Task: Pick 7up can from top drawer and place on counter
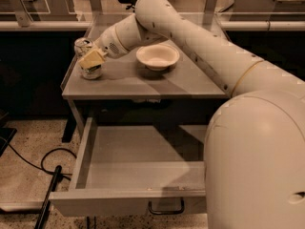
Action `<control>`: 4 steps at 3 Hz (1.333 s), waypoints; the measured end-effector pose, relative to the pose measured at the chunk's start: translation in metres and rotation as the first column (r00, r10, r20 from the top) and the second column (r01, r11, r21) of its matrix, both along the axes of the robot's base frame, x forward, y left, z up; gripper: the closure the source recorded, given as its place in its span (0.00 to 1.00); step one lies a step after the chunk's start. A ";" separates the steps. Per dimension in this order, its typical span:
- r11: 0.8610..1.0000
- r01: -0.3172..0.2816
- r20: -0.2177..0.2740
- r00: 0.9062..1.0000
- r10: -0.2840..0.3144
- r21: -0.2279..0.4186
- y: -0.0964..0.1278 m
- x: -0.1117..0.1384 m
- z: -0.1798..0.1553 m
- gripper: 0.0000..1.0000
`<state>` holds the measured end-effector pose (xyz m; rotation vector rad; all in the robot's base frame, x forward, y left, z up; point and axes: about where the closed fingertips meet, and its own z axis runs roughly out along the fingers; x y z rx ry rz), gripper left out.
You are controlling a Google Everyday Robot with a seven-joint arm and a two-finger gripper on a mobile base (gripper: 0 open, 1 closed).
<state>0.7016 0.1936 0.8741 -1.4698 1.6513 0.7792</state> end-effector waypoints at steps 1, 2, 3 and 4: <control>1.000 0.000 0.000 1.000 0.000 0.000 0.000 0.000 0.000 0.57; 1.000 0.000 0.000 1.000 0.000 0.000 0.000 0.000 0.000 0.36; 1.000 0.000 0.000 1.000 0.000 0.000 0.000 0.000 0.000 0.12; 1.000 0.000 0.000 1.000 0.000 0.000 0.000 0.000 0.000 0.00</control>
Offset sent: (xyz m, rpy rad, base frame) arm 0.0000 0.0000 0.0000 0.0000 0.0000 0.0000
